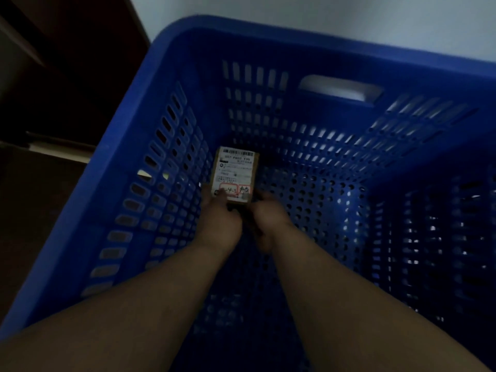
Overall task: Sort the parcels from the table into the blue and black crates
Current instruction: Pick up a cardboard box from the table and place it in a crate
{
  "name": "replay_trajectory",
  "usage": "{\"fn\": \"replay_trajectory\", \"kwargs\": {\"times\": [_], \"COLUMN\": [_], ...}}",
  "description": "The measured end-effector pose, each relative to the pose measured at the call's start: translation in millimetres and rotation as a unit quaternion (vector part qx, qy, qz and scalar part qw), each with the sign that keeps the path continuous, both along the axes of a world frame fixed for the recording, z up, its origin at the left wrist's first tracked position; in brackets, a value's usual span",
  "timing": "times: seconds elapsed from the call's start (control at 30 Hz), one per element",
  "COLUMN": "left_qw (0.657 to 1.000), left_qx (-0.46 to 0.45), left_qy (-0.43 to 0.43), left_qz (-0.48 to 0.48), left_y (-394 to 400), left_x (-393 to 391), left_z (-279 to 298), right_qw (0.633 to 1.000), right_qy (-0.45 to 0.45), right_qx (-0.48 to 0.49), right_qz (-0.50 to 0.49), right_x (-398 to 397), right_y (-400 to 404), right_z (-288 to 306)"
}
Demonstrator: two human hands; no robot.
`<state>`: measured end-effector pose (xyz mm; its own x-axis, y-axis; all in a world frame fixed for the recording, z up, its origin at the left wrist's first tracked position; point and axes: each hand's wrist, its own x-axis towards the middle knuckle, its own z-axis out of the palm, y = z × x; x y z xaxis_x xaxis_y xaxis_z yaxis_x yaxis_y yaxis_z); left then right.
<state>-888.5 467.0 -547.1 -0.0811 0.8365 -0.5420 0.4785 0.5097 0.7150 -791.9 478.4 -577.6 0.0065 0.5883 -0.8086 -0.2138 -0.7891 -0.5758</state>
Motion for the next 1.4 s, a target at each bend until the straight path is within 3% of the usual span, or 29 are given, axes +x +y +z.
{"fn": "replay_trajectory", "kwargs": {"times": [0.17,0.37,0.53,0.67,0.83,1.03,1.4], "left_qw": [0.999,0.994,0.98,0.984,0.978,0.962,0.943], "left_qx": [-0.018,-0.059,-0.098,-0.059,0.018,0.061,0.088], "left_qy": [0.025,0.057,0.12,0.125,0.113,0.062,0.047], "left_qz": [-0.013,-0.076,-0.128,-0.116,-0.173,-0.258,-0.318], "left_y": [-9,-48,-106,-139,-180,-273,-380], "left_x": [-4,14,36,61,104,181,346], "left_z": [10,69,145,221,306,379,423], "right_qw": [0.997,0.987,0.975,0.97,0.965,0.939,0.891], "right_qy": [0.068,-0.017,-0.079,-0.104,-0.16,-0.306,-0.445], "right_qx": [-0.023,-0.057,-0.01,0.045,0.114,0.124,0.093], "right_qz": [0.019,0.147,0.206,0.217,0.172,0.095,0.006], "right_x": [20,53,91,134,201,299,501], "right_y": [-30,-65,-97,-136,-213,-356,-544], "right_z": [17,80,166,247,333,408,472]}}
